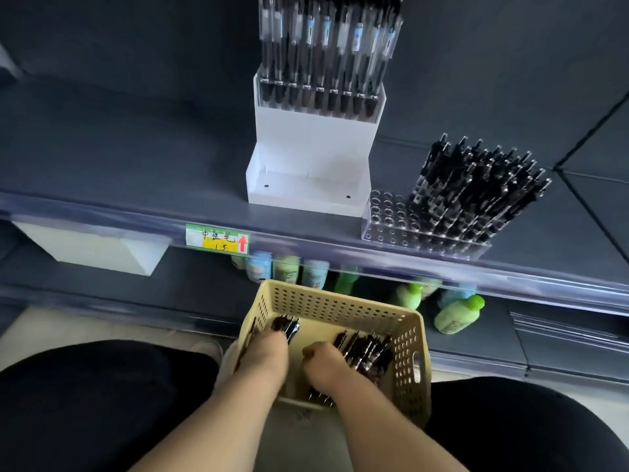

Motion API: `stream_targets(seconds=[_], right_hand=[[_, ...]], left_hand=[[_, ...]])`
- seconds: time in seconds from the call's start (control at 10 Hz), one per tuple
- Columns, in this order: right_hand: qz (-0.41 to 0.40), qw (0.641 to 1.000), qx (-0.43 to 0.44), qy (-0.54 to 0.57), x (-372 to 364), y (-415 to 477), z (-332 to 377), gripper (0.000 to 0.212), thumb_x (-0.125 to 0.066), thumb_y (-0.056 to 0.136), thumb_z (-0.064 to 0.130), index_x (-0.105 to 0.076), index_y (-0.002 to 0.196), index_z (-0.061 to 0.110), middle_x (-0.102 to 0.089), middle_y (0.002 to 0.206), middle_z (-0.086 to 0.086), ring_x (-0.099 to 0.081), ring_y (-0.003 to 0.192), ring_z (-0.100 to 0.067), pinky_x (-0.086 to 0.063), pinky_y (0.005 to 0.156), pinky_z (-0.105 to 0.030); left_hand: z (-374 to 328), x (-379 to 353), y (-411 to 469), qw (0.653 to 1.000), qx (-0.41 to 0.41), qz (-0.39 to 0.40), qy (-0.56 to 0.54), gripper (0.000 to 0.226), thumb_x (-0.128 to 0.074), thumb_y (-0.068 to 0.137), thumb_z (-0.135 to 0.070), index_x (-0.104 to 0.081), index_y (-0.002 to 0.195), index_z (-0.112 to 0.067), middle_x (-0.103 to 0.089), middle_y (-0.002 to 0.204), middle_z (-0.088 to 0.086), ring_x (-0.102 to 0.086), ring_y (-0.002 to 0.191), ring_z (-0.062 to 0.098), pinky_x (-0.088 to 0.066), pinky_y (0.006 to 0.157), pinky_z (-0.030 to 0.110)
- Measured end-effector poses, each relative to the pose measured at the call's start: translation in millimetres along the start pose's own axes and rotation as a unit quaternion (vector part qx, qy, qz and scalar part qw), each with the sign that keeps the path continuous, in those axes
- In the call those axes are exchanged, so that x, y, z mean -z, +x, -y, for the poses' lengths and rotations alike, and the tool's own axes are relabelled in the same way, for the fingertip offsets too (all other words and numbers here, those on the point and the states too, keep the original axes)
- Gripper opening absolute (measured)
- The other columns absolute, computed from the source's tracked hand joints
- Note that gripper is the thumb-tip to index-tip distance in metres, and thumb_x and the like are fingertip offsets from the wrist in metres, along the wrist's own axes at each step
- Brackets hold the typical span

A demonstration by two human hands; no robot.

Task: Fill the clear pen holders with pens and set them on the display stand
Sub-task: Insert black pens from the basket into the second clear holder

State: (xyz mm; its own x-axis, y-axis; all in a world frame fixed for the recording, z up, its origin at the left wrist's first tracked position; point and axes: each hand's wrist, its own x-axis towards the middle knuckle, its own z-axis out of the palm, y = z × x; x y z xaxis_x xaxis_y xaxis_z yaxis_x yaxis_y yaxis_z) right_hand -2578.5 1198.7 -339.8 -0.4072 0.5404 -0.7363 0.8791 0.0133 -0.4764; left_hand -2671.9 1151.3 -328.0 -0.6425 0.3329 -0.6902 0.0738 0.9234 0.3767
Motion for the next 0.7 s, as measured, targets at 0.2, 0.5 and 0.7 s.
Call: stream_targets(seconds=[0.2, 0.5, 0.7], right_hand=[[-0.003, 0.964, -0.029, 0.265, -14.9, 29.8, -0.3, 0.018, -0.050, 0.087, 0.003, -0.063, 0.077, 0.010, -0.060, 0.070, -0.008, -0.054, 0.061, -0.020, -0.044, 0.054, -0.024], [-0.024, 0.944, -0.070, 0.323, -24.8, 52.9, 4.3, 0.018, -0.060, 0.086, 0.019, -0.068, 0.097, 0.006, -0.069, 0.094, -0.018, -0.065, 0.087, -0.033, -0.055, 0.078, -0.043], [-0.062, 0.977, -0.031, 0.203, -11.3, 34.6, 8.9, 0.026, -0.058, 0.086, 0.025, -0.067, 0.100, 0.005, -0.069, 0.097, -0.014, -0.064, 0.096, -0.032, -0.053, 0.085, -0.037]], left_hand=[[1.9, -20.2, 22.3, 0.997, -0.062, -0.038, 0.000, 0.034, -0.035, 0.098, -0.008, -0.051, 0.126, 0.002, -0.054, 0.129, 0.017, -0.050, 0.119, 0.029, -0.029, 0.067, 0.019], [-16.7, -16.6, 24.9, 0.985, -0.060, -0.040, 0.160, 0.033, -0.036, 0.095, -0.005, -0.056, 0.121, -0.003, -0.055, 0.127, 0.015, -0.051, 0.118, 0.031, -0.040, 0.094, 0.035], [-10.7, -8.0, 15.1, 0.975, -0.120, -0.053, 0.181, 0.027, -0.046, 0.091, -0.010, -0.056, 0.116, -0.013, -0.060, 0.120, 0.009, -0.054, 0.114, 0.029, -0.044, 0.093, 0.036]])
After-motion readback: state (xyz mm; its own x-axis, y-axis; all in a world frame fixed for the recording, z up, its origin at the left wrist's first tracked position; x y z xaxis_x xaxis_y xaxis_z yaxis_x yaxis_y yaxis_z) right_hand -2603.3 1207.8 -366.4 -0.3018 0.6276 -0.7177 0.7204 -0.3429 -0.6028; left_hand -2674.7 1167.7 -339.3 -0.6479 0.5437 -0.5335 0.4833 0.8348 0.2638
